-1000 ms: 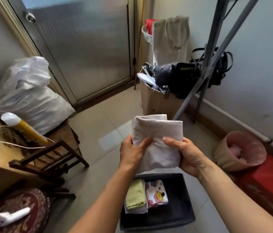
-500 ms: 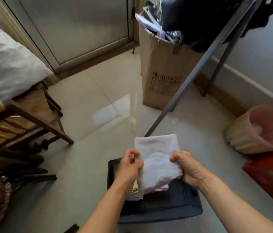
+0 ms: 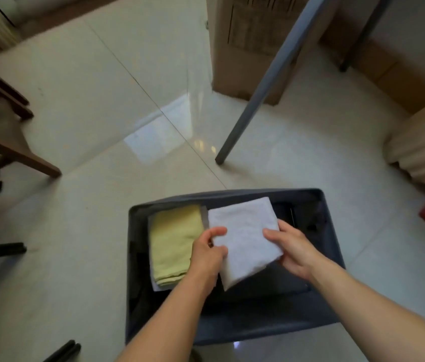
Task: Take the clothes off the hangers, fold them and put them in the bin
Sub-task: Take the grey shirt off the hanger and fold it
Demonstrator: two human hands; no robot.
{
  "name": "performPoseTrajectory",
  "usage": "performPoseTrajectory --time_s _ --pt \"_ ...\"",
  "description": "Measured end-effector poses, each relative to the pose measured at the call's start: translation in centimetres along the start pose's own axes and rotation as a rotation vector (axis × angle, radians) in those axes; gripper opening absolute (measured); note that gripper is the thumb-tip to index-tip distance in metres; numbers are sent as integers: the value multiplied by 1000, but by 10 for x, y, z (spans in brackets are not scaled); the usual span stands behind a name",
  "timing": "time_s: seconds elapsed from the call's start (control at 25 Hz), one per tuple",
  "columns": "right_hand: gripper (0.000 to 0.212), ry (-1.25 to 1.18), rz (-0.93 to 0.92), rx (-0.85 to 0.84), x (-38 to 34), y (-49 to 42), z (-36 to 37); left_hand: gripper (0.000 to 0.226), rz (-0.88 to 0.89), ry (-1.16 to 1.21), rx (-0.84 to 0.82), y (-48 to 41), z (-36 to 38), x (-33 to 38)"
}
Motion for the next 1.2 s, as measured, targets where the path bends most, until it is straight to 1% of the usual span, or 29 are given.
performPoseTrajectory --time_s 0.08,0.12,0.16,0.24,0.32,0.4,0.48,0.56,0.68,0.76,1.0,1.12,1.2 --pt "36 35 -11 11 8 -26 2 44 21 -66 18 -24 7 -6" --pt "40 98 -18 43 13 -36 2 45 28 -119 14 -33 10 -7" --pt "47 196 -34 96 16 -43 0 47 29 -179 -2 -40 15 -9" --pt "57 351 -64 259 18 -44 -7 51 -4 -282 -50 -42 24 -10" --pt "57 347 -79 338 12 -31 -6 53 -44 -316 -73 -35 27 -5" --pt "51 339 -114 343 -1 -10 0 52 -62 -299 -76 -24 21 5" --pt "43 320 -146 326 -15 14 8 48 -81 -211 -64 -10 11 18" --pt "36 301 -150 278 -28 44 19 41 -114 -74 -52 14 0 33" --pt "25 222 -135 191 -56 102 35 33 -176 142 -78 68 -15 66" --pt "20 170 -149 148 -81 147 41 30 -179 262 -107 105 -26 92" --pt "19 24 -185 33 -149 294 42 31 -132 547 -146 230 -70 178" --pt "19 -77 -210 -13 -179 366 30 30 -103 624 -202 299 -85 218" --pt "18 -159 -233 -13 -198 414 14 29 -84 646 -252 347 -90 244"
Point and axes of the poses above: each hand's wrist, its own y-axis away from the middle knuckle, its own z-axis out of the palm, x = y × z, the point moved 8 cm from there along -y, towards the middle knuckle, and after that the axes turned 9 degrees about x, right-handed, at the moved point
